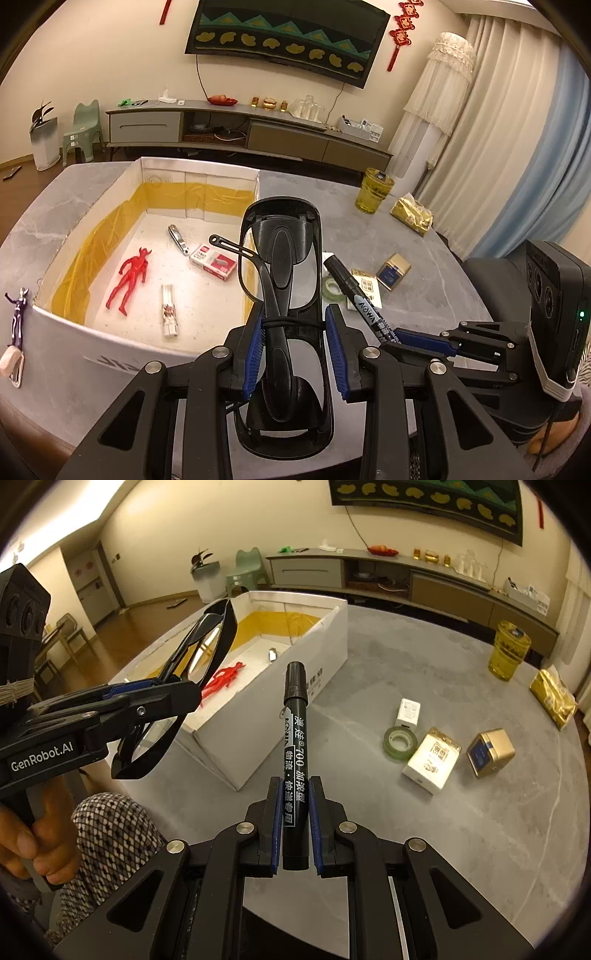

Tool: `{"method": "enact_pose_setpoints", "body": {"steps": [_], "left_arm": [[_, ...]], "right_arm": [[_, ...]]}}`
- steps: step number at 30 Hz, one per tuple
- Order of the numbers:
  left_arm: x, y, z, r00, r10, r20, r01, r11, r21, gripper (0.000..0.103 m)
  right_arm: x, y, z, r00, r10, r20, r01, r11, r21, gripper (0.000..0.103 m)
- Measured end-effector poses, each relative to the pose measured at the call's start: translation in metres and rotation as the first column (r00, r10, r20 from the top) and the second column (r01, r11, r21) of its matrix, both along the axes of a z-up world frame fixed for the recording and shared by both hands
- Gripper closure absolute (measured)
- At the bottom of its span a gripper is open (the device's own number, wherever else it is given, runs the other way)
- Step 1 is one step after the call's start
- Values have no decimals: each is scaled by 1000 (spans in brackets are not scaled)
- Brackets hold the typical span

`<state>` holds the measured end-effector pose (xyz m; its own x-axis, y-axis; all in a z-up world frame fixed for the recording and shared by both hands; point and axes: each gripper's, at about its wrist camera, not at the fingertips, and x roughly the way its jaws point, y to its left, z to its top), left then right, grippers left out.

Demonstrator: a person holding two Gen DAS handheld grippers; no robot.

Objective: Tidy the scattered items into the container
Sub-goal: 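Carry the sunglasses and marker over the white box with both tools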

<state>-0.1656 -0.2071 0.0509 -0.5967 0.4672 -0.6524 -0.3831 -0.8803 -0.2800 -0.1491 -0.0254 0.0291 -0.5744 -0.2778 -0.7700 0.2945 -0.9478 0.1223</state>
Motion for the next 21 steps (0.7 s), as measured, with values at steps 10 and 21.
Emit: {"method": "enact_pose_setpoints", "body": {"steps": [10, 21], "left_arm": [[-17, -18, 3, 1000, 17, -4, -17, 1000, 2, 69], [-37, -52, -1, 998, 62, 8, -62, 998, -1, 69]], "right_arm": [[-18, -19, 12, 999, 33, -16, -33, 999, 40, 89], [-40, -44, 20, 996, 83, -22, -81, 993, 86, 89]]}}
